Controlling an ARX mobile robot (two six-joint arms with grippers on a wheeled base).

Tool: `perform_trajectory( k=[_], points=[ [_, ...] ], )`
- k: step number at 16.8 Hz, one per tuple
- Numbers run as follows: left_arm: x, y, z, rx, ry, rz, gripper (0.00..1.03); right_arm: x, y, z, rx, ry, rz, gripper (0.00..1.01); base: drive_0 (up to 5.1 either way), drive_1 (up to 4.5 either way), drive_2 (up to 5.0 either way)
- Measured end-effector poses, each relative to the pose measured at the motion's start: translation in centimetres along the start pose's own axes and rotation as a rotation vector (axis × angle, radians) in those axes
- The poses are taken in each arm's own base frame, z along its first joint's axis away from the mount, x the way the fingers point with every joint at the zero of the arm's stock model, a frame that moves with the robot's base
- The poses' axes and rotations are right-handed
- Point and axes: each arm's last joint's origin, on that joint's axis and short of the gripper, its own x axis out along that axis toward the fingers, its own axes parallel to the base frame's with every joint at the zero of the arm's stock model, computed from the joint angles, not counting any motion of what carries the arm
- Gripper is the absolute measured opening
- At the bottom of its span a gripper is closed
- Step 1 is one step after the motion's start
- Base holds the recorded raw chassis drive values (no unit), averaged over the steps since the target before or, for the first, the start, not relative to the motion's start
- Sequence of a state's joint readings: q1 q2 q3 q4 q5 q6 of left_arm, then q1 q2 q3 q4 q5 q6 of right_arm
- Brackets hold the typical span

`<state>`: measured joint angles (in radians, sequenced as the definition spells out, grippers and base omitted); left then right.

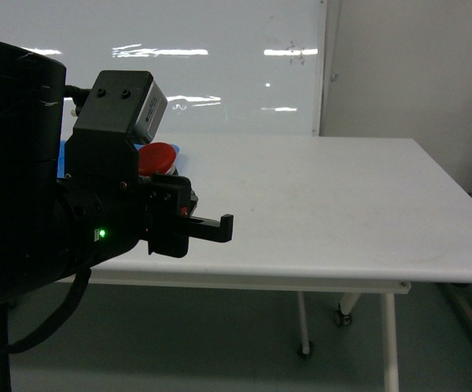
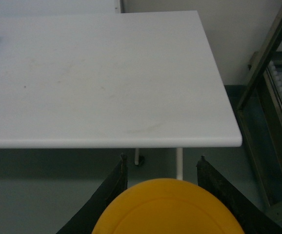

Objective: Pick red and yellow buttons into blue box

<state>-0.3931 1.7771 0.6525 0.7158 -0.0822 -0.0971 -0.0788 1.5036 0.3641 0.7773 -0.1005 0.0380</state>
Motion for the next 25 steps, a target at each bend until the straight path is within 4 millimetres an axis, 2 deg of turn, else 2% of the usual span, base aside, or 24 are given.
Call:
perform_trajectory(
  k=[21,25],
  points=[
    [0.00,0.02,-0.02,0.000,0.002,0.001,0.25,-0.01,-0.03,0.00,0.000,0.000,-0.001,0.38,5.0,-2.50,-2.3],
    [0.01,0.01,0.02,0.000,-0.002,0.001,0.25,0.00,-0.01,0.01,0.000,-0.001,-0.001,0.38,4.5,-4.10,-0.5]
  ],
)
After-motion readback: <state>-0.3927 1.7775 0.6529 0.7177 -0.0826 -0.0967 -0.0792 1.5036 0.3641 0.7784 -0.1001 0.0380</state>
